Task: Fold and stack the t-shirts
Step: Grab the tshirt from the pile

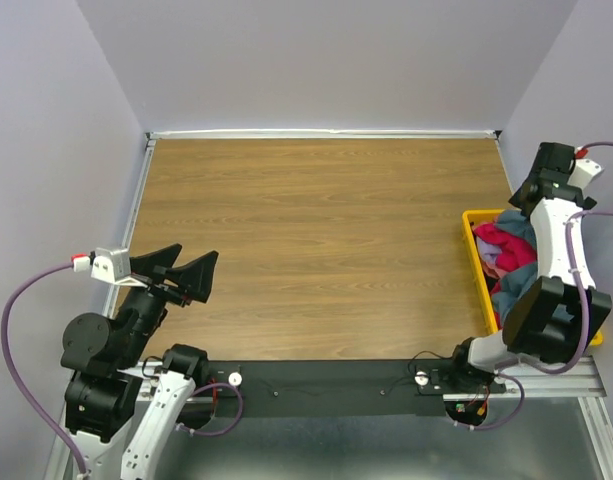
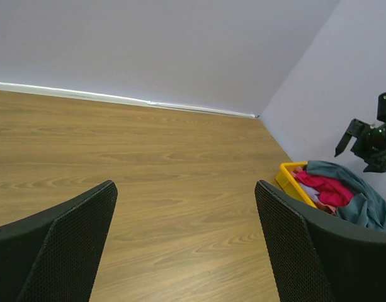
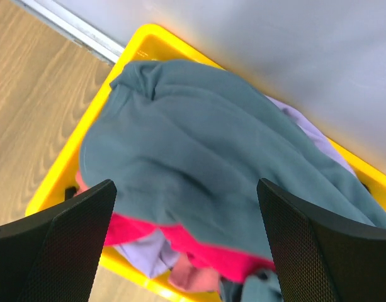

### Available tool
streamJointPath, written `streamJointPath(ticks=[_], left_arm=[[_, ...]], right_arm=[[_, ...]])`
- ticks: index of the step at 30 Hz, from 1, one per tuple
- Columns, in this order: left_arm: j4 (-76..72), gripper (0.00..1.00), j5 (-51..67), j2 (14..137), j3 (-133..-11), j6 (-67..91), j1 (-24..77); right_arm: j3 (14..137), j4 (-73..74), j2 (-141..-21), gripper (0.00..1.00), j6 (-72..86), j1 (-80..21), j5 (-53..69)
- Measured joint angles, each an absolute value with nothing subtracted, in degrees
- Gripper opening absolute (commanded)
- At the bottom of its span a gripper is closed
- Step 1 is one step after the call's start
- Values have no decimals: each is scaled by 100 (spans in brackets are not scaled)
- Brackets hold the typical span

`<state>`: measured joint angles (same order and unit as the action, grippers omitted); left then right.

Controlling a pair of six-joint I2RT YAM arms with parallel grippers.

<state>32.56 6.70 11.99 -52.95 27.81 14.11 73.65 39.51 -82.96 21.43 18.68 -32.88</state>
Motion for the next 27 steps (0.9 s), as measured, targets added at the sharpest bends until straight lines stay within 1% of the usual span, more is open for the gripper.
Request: streamJointPath(ticks=[3, 6, 9, 10, 11, 12, 15, 16, 18, 19, 21, 27], left_arm=[[3273, 98, 716, 1240, -5295, 2773, 1463], [3288, 98, 729, 1372, -5304, 2770, 1476], [3293, 98, 729, 1490, -5323, 2770, 1476], [3293, 99, 729, 1546, -5332, 2770, 1476], [3293, 98, 729, 1579, -5343, 2773, 1476], [3293, 98, 729, 1599, -5349, 2773, 1476], [3291, 98, 729, 1664, -5378, 2799, 1476], [3288, 98, 729, 1673, -5378, 2812, 1476], [3288, 98, 729, 1688, -5378, 2856, 1476], [3288, 98, 729, 1688, -5378, 2869, 1476], [3286, 98, 729, 1695, -5376, 2908, 1476], [3253, 98, 735, 1835, -5376, 2963, 1476]], right_arm=[[7522, 3887, -8615, 100, 2193, 2067, -3035], [7531, 3876, -8879, 96, 2244, 2169, -2792], [7524, 3857, -9109, 89, 2257, 2187, -2582], [7496, 3819, -9174, 78, 2255, 2187, -2536], [7481, 3809, -9212, 72, 2252, 2187, -2508], [7467, 3793, -9271, 57, 2239, 2185, -2475], [7448, 3785, -9310, 36, 2154, 2189, -2467], [7446, 3785, -9295, 23, 2128, 2196, -2464], [7443, 3782, -9205, 12, 2049, 2213, -2464], [7439, 3782, -9146, 4, 2003, 2215, -2456], [7422, 3782, -8943, 1, 1909, 2215, -2434], [7498, 3857, -8042, 1, 1772, 2209, -2244]])
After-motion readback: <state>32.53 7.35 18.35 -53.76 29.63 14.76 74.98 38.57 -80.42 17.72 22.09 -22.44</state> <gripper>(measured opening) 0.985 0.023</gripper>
